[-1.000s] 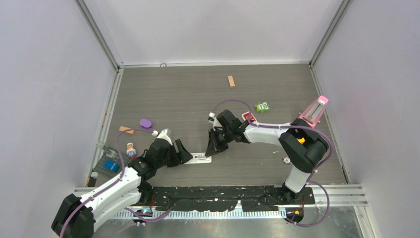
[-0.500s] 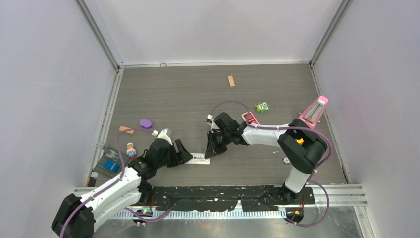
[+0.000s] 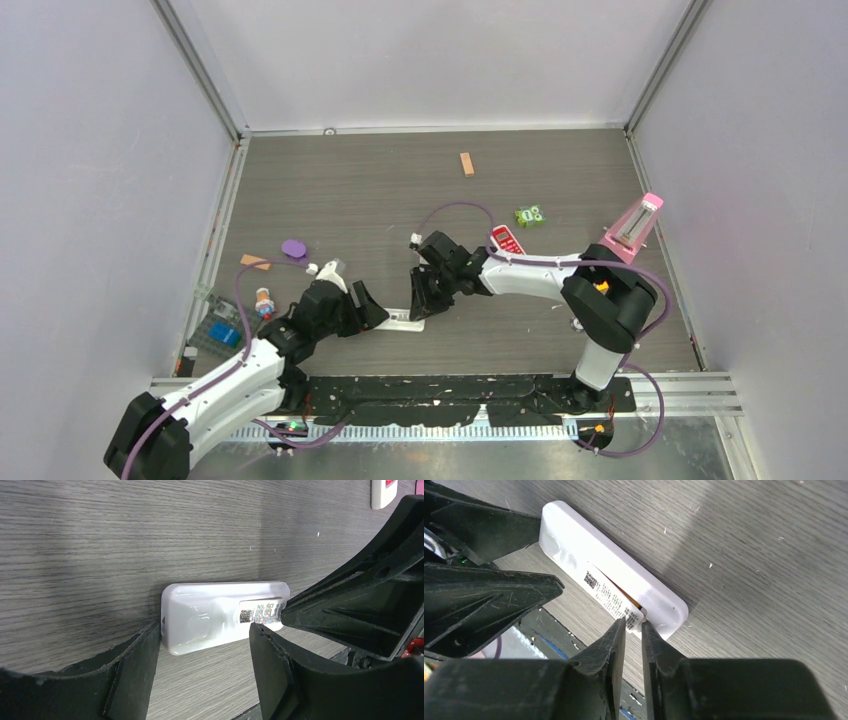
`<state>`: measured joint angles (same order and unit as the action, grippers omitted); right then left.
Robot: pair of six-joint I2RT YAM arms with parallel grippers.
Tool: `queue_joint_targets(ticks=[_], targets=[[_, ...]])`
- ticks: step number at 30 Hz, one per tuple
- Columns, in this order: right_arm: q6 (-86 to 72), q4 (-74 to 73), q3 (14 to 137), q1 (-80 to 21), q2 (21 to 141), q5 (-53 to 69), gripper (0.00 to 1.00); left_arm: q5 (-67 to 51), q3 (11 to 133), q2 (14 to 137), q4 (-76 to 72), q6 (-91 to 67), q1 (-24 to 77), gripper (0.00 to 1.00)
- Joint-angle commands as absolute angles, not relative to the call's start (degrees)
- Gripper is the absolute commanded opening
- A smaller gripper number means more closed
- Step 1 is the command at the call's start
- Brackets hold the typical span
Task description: Load the batteries into the remote control
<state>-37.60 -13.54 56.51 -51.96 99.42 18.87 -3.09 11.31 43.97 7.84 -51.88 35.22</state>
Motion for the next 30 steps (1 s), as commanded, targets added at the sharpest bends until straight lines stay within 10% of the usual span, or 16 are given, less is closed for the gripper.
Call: queue_joint_targets(ticks=[1,30], targets=[[-35.34,-19.23,58.85,-54.97,102.00,5.37,0.26,-2.93,9.28,44.09,9.39,-50.80,35.15,0.67],[-32.68,-27.22,66.65,-61.66,95.67,-8.27,0.30,4.91,11.88,31.39,21.01,-49.54,35.08,0.69]])
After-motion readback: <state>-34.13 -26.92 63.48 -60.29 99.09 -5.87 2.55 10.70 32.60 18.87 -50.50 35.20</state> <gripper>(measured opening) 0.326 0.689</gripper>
